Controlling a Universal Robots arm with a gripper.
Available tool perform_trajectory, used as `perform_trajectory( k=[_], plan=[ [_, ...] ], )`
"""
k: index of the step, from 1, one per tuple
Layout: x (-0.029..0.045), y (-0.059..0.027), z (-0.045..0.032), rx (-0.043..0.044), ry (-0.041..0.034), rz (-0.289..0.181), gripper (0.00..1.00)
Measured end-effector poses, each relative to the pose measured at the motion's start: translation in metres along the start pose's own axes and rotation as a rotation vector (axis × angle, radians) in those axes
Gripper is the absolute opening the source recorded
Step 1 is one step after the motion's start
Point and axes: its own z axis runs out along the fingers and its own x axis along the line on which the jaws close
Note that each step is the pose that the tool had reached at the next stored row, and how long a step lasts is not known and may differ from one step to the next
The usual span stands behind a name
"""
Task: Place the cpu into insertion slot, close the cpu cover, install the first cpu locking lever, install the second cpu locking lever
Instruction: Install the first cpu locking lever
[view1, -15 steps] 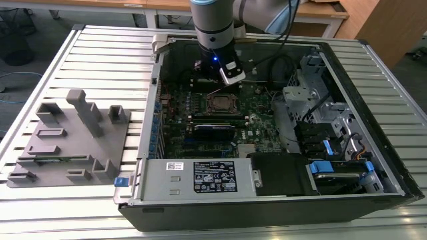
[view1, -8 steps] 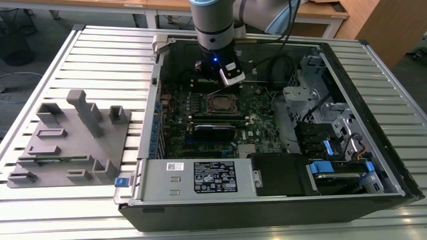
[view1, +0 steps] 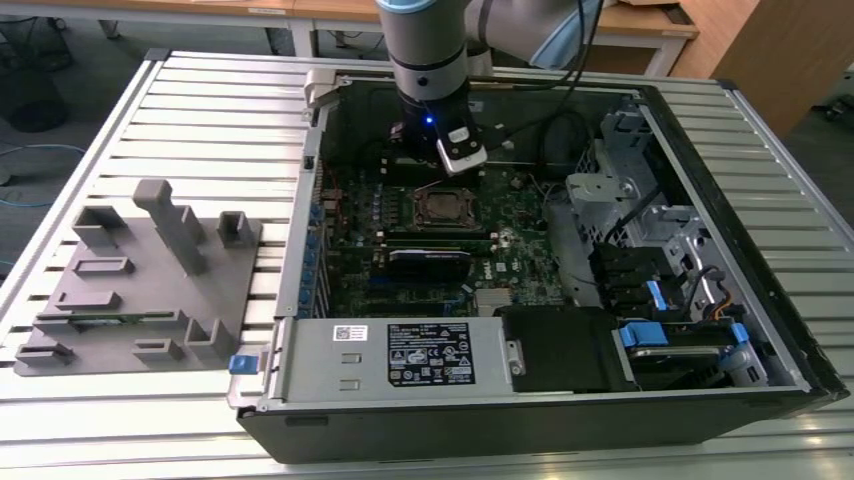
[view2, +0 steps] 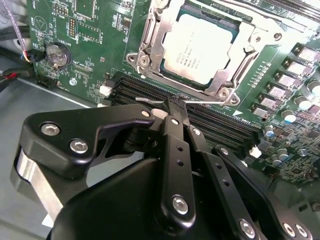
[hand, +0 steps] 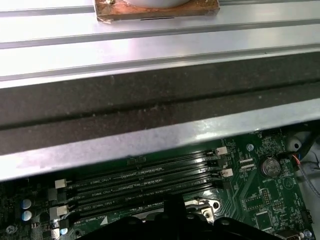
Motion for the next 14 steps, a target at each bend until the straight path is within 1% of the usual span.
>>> perform_trajectory(
  k=[1, 2, 3, 6, 8, 10, 14],
  plan=[
    [0.0000, 0.0000, 0.0000, -0.0025, 0.0003, 0.001, 0.11],
    [0.0000, 0.0000, 0.0000, -0.0095, 0.0011, 0.002, 0.11],
    [0.0000, 0.0000, 0.0000, -0.0147, 0.0020, 0.003, 0.11],
    [0.0000, 0.0000, 0.0000, -0.0217, 0.0031, 0.005, 0.11],
    [0.0000, -0.0001, 0.0002, -0.0239, 0.0028, 0.005, 0.11],
    [0.0001, -0.0005, 0.0007, -0.0245, 0.0009, 0.005, 0.11],
    [0.0003, -0.0023, 0.0033, -0.0262, -0.0083, 0.003, 0.11]
  ],
)
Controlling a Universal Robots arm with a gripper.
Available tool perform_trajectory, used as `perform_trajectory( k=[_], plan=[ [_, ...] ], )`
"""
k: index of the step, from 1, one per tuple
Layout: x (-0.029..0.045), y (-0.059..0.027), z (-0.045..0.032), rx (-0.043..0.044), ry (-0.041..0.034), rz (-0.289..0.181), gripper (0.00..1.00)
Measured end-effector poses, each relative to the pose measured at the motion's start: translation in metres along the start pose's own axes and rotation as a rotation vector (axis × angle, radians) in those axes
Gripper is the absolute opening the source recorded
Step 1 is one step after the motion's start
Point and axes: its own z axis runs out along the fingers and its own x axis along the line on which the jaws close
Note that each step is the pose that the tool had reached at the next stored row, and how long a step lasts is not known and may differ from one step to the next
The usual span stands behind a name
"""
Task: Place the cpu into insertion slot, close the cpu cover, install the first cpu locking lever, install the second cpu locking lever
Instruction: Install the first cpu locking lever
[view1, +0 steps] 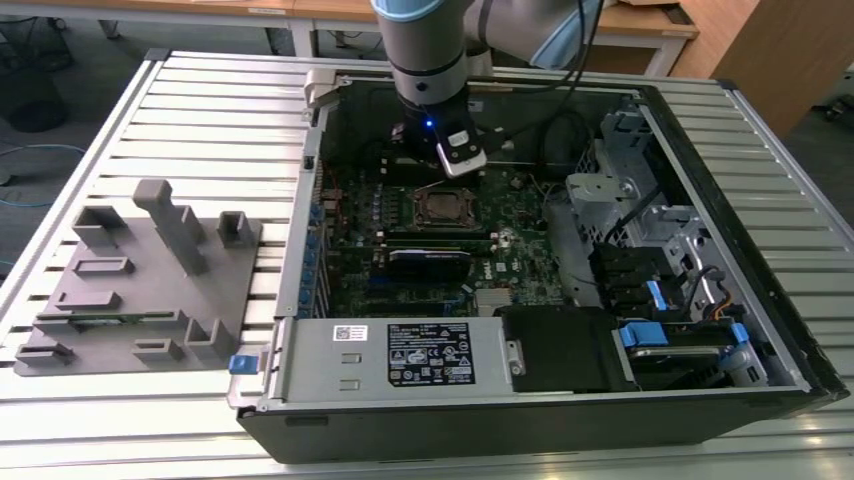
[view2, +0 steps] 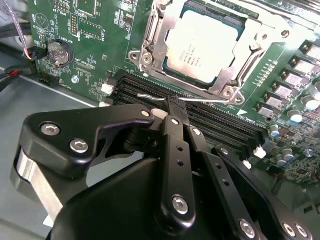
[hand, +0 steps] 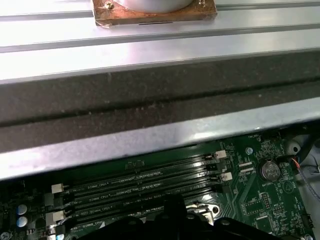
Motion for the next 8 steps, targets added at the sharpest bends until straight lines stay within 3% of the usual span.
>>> perform_trajectory(
  k=[4, 8],
  plan=[
    [0.0004, -0.0016, 0.0028, -0.0023, -0.0095, -0.001, 0.11],
    [0.0004, -0.0016, 0.0030, -0.0043, -0.0117, 0.001, 0.11]
  ],
)
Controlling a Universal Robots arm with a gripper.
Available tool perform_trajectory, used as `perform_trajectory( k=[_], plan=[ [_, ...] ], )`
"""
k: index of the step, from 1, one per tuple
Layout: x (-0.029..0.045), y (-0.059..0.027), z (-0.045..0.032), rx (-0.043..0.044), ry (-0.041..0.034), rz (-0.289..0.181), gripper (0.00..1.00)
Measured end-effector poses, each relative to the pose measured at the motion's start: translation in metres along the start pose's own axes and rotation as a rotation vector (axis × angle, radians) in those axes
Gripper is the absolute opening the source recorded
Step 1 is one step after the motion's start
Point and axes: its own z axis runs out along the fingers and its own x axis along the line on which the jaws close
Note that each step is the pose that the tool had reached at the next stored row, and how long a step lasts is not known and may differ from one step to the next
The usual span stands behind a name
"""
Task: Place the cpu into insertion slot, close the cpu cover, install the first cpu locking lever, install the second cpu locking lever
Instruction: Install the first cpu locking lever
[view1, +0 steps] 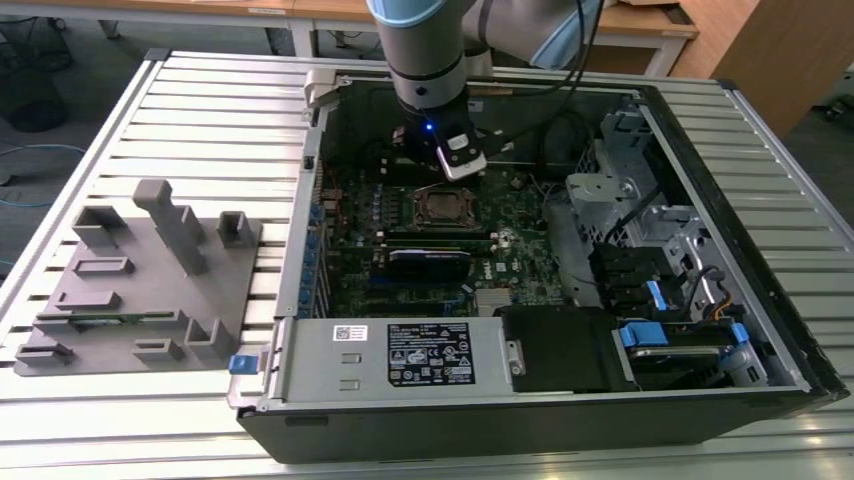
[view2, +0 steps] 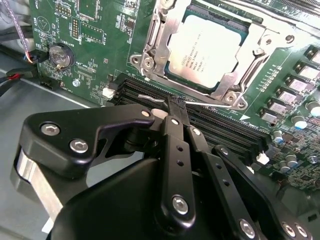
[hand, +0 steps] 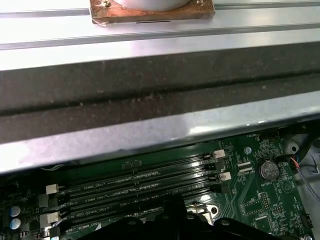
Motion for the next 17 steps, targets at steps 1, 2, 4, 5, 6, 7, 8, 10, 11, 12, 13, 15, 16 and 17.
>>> perform_trajectory(
  k=[1, 2, 4, 5, 6, 7, 8, 10, 11, 12, 13, 15, 16, 17],
  plan=[
    [0.0001, 0.0000, 0.0000, -0.0015, -0.0005, 0.002, 0.11],
    [0.0002, 0.0001, 0.0000, -0.0034, -0.0011, 0.003, 0.11],
    [0.0005, 0.0004, 0.0000, -0.0076, -0.0020, 0.006, 0.11],
    [0.0007, 0.0004, 0.0000, -0.0097, -0.0023, 0.007, 0.11],
    [0.0008, 0.0005, 0.0000, -0.0115, -0.0026, 0.008, 0.11],
    [0.0010, 0.0005, 0.0000, -0.0131, -0.0030, 0.009, 0.11],
    [0.0012, 0.0006, 0.0000, -0.0146, -0.0034, 0.010, 0.11],
    [0.0020, 0.0004, -0.0002, -0.0167, -0.0048, 0.011, 0.11],
    [0.0024, 0.0004, -0.0003, -0.0176, -0.0055, 0.011, 0.11],
    [0.0028, 0.0003, -0.0004, -0.0183, -0.0061, 0.012, 0.11],
    [0.0031, 0.0003, -0.0004, -0.0190, -0.0068, 0.013, 0.11],
    [0.0032, 0.0002, -0.0002, -0.0191, -0.0085, 0.014, 0.11],
    [0.0033, 0.0001, 0.0001, -0.0194, -0.0105, 0.015, 0.11],
    [0.0034, 0.0000, 0.0004, -0.0197, -0.0135, 0.015, 0.11]
  ],
)
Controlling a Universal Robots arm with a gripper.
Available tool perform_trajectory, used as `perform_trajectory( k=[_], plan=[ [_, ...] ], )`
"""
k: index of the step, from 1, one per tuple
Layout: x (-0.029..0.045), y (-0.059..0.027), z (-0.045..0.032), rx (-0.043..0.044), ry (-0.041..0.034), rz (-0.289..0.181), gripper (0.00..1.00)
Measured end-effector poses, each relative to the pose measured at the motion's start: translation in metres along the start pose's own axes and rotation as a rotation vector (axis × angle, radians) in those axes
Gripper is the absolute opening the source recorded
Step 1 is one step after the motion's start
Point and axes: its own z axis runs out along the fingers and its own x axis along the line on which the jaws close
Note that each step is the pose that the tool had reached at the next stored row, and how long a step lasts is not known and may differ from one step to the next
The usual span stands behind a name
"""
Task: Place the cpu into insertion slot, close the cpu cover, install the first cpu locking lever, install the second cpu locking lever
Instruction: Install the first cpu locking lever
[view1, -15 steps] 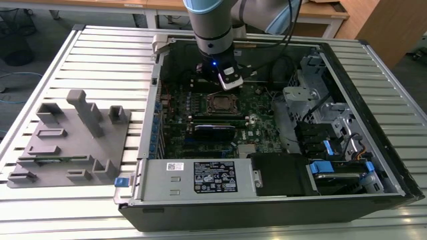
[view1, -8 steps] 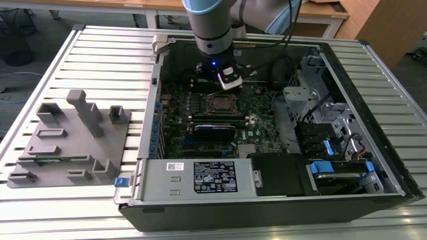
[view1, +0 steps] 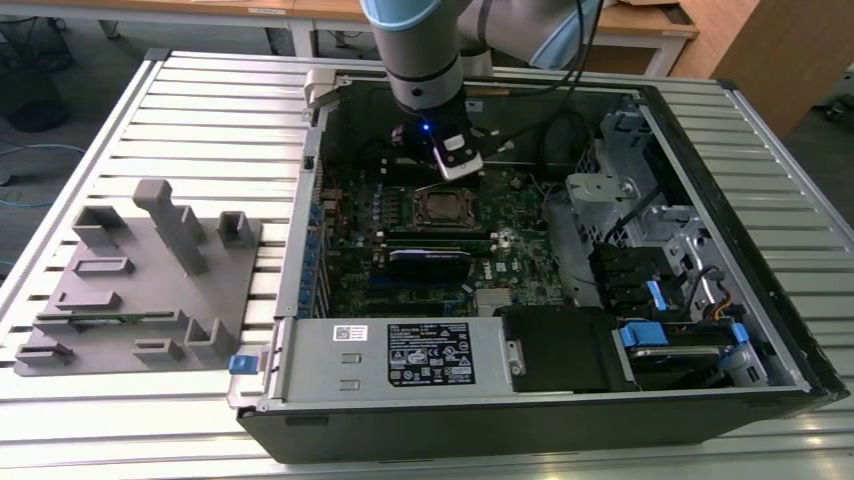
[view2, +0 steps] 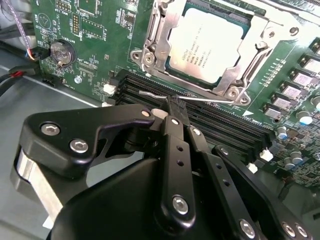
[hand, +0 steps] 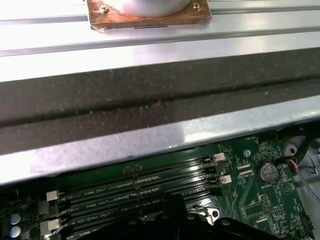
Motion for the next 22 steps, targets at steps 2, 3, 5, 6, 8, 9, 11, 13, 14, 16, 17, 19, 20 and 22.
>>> perform_trajectory(
  k=[2, 3, 5, 6, 8, 9, 11, 13, 14, 16, 17, 19, 20, 22],
  plan=[
    [0.0001, -0.0002, 0.0008, -0.0018, -0.0086, 0.000, 0.11],
    [0.0002, -0.0004, 0.0013, -0.0031, -0.0136, -0.001, 0.11],
    [0.0005, -0.0010, 0.0020, -0.0052, -0.0236, -0.002, 0.11],
    [0.0007, -0.0013, 0.0024, -0.0066, -0.0293, -0.003, 0.11],
    [0.0014, -0.0017, 0.0030, -0.0088, -0.0383, -0.005, 0.11],
    [0.0019, -0.0019, 0.0031, -0.0095, -0.0409, -0.006, 0.11],
    [0.0035, -0.0023, 0.0029, -0.0103, -0.0441, -0.006, 0.11],
    [0.0057, -0.0028, 0.0027, -0.0110, -0.0472, -0.007, 0.11],
    [0.0068, -0.0030, 0.0026, -0.0114, -0.0489, -0.007, 0.11],
    [0.0082, -0.0034, 0.0027, -0.0119, -0.0516, -0.006, 0.11],
    [0.0086, -0.0035, 0.0028, -0.0122, -0.0529, -0.005, 0.11],
    [0.0089, -0.0036, 0.0029, -0.0119, -0.0549, -0.002, 0.11],
    [0.0089, -0.0037, 0.0031, -0.0113, -0.0560, 0.000, 0.11],
    [0.0091, -0.0038, 0.0036, -0.0091, -0.0595, 0.011, 0.11]
  ],
)
